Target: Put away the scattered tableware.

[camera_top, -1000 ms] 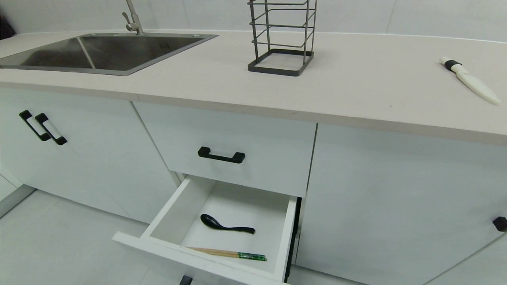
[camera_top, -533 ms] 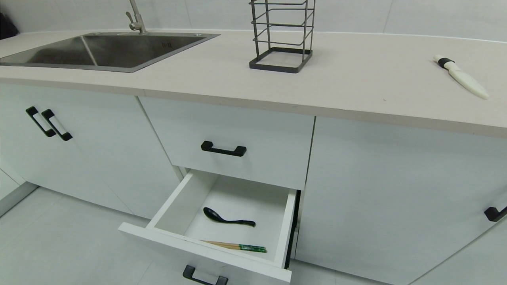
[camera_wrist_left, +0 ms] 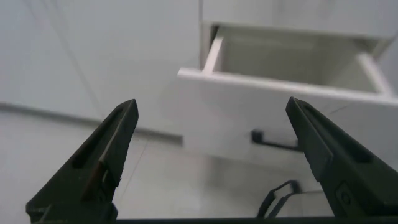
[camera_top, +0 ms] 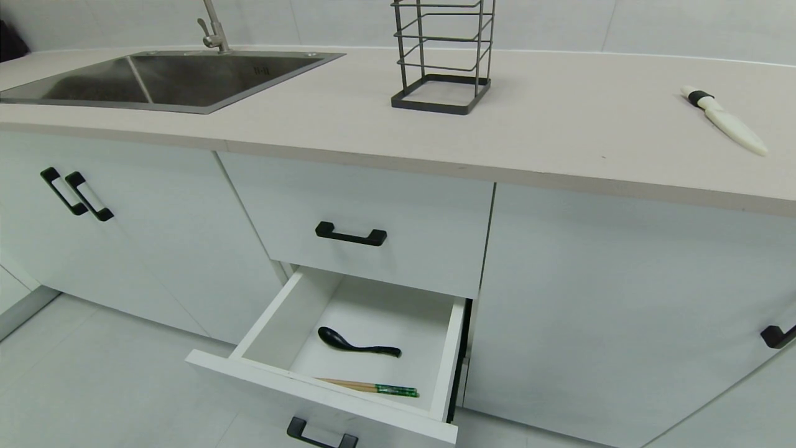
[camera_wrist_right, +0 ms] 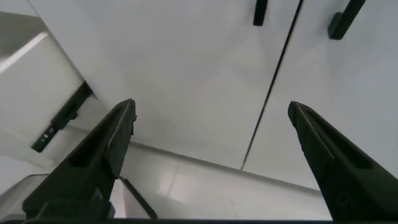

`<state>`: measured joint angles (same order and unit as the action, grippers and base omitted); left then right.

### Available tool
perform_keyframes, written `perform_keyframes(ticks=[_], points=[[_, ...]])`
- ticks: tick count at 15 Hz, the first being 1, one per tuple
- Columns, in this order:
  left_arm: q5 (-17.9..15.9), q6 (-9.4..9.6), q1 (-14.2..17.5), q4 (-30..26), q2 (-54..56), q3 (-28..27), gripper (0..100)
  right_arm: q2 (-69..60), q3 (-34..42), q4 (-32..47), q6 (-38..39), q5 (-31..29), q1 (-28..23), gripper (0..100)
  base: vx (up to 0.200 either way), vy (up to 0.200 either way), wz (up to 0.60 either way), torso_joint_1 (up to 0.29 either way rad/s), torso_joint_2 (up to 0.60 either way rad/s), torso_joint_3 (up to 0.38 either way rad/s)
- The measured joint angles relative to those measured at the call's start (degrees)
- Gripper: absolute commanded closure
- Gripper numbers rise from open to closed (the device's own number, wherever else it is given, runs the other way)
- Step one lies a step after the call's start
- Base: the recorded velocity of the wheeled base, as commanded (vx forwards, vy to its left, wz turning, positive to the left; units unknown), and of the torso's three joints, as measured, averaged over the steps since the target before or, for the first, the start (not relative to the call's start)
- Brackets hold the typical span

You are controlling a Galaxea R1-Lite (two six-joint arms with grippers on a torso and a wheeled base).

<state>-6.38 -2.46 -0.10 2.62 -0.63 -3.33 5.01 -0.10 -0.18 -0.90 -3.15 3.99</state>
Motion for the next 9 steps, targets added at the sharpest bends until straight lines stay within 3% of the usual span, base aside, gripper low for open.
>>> perform_keyframes(ticks=[2, 4, 6, 9], points=[[-6.68, -3.30, -0.45, -1.26, -3.83, -7.14, 0, -0.99, 0.00, 0.18, -1.33, 1.18, -1.73, 0, 0.000, 0.000, 0.00, 0.000, 0.00, 0.000], [-12.48, -5.03, -1.55, -5.60, -9.62, -11.06, 0, -2.86, 0.02, 0.18, -2.24, 1.65, -3.15, 0, 0.000, 0.000, 0.00, 0.000, 0.00, 0.000], [-14.64, -5.22, -3.51, -7.49, -15.35, -11.76, 0, -3.97, 0.10, 0.18, -2.68, 1.91, -3.80, 0, 0.000, 0.000, 0.00, 0.000, 0.00, 0.000], [-15.19, -4.38, -6.70, -10.01, -23.72, -10.07, 0, -4.61, 0.10, 0.11, -2.93, 1.95, -3.99, 0, 0.000, 0.000, 0.00, 0.000, 0.00, 0.000]])
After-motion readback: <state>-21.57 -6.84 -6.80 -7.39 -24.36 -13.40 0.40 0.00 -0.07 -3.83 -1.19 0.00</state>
